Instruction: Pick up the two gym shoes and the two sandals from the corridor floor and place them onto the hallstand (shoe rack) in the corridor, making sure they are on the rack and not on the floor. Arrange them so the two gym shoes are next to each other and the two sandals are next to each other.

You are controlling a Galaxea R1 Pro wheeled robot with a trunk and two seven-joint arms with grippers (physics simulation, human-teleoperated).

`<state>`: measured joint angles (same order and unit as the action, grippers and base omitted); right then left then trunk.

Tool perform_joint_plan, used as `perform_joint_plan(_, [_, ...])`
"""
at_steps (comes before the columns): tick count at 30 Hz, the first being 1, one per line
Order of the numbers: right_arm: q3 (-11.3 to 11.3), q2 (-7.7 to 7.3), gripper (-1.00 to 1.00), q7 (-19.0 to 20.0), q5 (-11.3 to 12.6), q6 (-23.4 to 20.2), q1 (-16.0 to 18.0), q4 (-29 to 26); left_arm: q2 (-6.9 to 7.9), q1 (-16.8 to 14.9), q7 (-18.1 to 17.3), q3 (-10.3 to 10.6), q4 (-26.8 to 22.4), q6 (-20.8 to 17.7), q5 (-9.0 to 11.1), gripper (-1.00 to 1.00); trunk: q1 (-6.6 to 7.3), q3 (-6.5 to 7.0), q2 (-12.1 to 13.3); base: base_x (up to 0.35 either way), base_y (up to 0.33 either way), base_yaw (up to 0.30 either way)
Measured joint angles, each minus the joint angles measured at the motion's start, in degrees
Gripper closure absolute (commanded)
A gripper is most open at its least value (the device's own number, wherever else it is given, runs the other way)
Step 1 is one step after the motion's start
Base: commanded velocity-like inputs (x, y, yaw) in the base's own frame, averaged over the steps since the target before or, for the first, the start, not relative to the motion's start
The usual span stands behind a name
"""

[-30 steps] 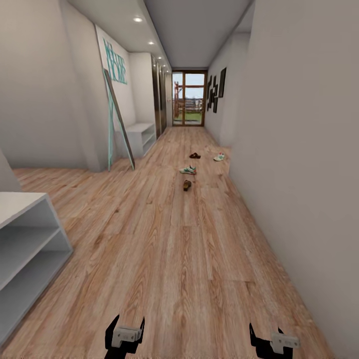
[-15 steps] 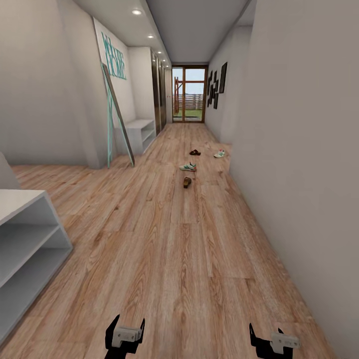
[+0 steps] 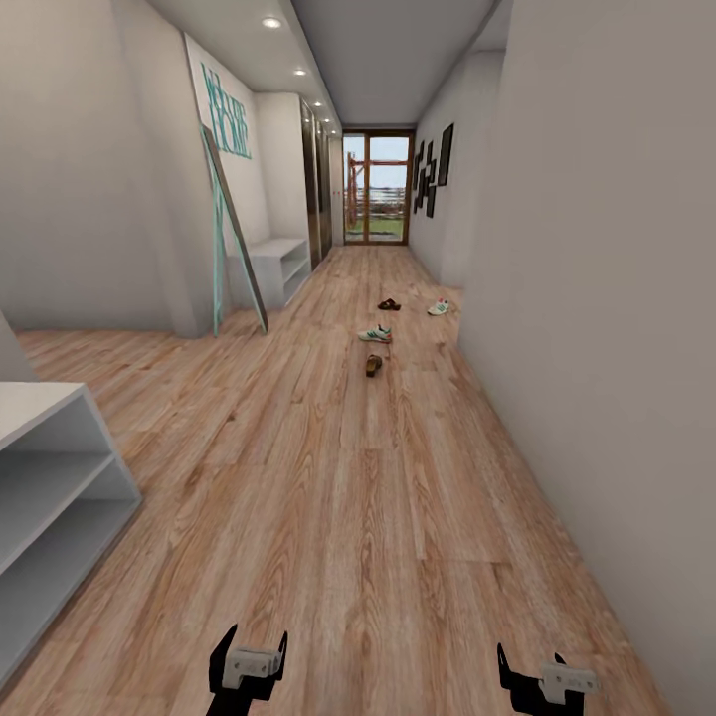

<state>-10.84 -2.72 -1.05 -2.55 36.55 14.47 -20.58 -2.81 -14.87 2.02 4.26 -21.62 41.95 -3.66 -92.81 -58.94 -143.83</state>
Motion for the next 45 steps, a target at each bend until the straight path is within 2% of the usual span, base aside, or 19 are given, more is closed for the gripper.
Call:
perform_joint_plan(12, [-0.25,0.08,-1.00,0.00,0.12,0.22,0.72,-1.57,0.10,-3.11,3.24,-0.01,-0.72,-0.13,-0.09,-1.00,0.00,0.00,0.00,0.275,0.000,0.000])
perform_joint_plan(19, [-0.20,0.13,-1.00,0.00,0.12,0.27,1.19,-1.51,0.20,-4.44,3.98,0.03,-0.39,-0.12,-0.10,-1.00,0.00,0.00,0.00,0.307,0.000,0.000])
perform_joint_plan(45, [0.21,0.51,-1.00,0.08,-0.10,0.36,1.05,-1.15,-0.08,-5.31,4.41,0.68,2.14,-0.07,-0.61,-1.00,0.00,0.00,0.00,0.323,0.000,0.000])
